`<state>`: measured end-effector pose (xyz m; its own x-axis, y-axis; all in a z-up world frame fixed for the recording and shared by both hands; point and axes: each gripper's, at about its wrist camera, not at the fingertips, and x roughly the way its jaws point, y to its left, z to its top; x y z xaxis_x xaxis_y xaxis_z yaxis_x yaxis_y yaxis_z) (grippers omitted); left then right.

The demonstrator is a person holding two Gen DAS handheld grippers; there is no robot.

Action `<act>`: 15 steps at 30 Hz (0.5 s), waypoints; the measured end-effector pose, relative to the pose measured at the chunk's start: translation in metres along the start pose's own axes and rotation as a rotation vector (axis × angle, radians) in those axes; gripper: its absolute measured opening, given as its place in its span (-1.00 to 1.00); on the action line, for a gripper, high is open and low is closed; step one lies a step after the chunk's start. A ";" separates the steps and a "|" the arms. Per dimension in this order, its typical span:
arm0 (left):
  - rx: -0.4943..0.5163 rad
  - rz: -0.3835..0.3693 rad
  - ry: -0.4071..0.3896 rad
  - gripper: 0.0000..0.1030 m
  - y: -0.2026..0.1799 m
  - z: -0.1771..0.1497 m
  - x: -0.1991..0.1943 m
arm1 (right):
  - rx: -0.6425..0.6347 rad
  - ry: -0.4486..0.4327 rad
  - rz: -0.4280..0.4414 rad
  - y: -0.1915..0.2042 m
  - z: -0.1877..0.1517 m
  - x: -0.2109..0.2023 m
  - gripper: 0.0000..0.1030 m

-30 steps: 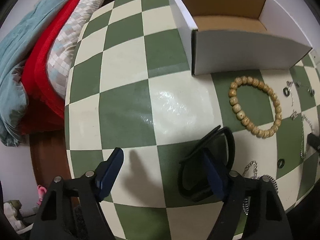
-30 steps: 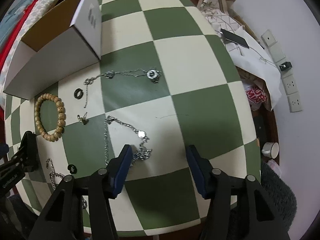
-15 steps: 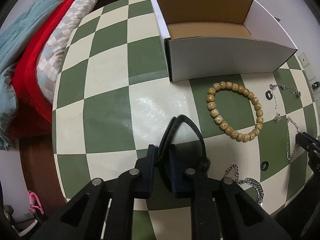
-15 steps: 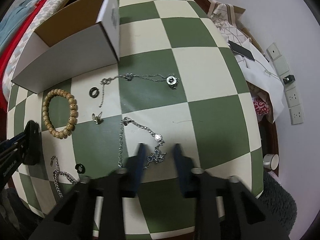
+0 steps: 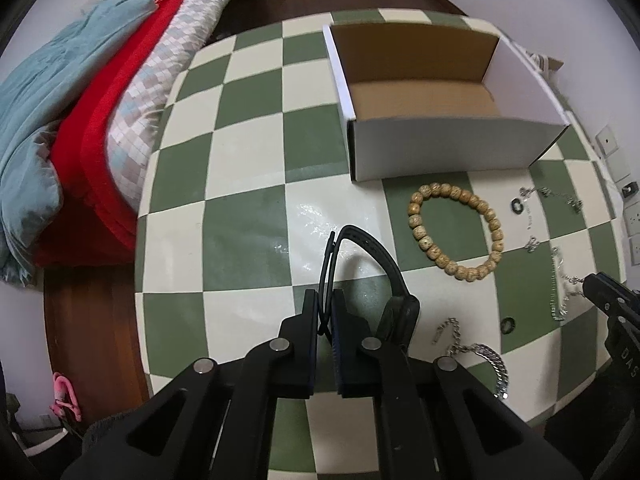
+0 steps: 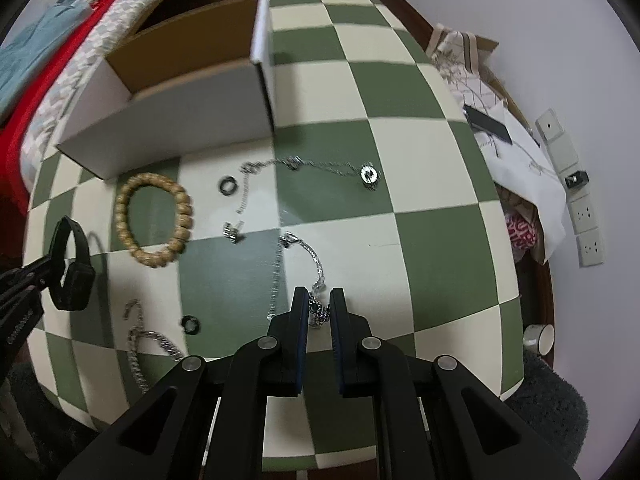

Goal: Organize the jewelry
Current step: 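Carry the black band and silver necklace over the white box with both grippers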

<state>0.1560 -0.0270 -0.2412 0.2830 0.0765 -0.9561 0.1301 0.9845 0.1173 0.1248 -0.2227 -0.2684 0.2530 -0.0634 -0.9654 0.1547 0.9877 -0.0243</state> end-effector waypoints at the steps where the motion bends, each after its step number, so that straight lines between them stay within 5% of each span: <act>1: -0.006 -0.004 -0.007 -0.93 0.001 -0.001 -0.005 | -0.002 -0.009 0.002 0.001 0.001 -0.004 -0.79; 15: -0.049 -0.063 -0.102 -0.93 0.006 0.000 -0.064 | -0.024 -0.117 0.054 0.011 0.002 -0.068 -0.79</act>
<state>0.1384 -0.0262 -0.1794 0.3709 0.0007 -0.9287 0.1042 0.9936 0.0424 0.1114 -0.2083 -0.2023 0.3700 -0.0247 -0.9287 0.1155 0.9931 0.0196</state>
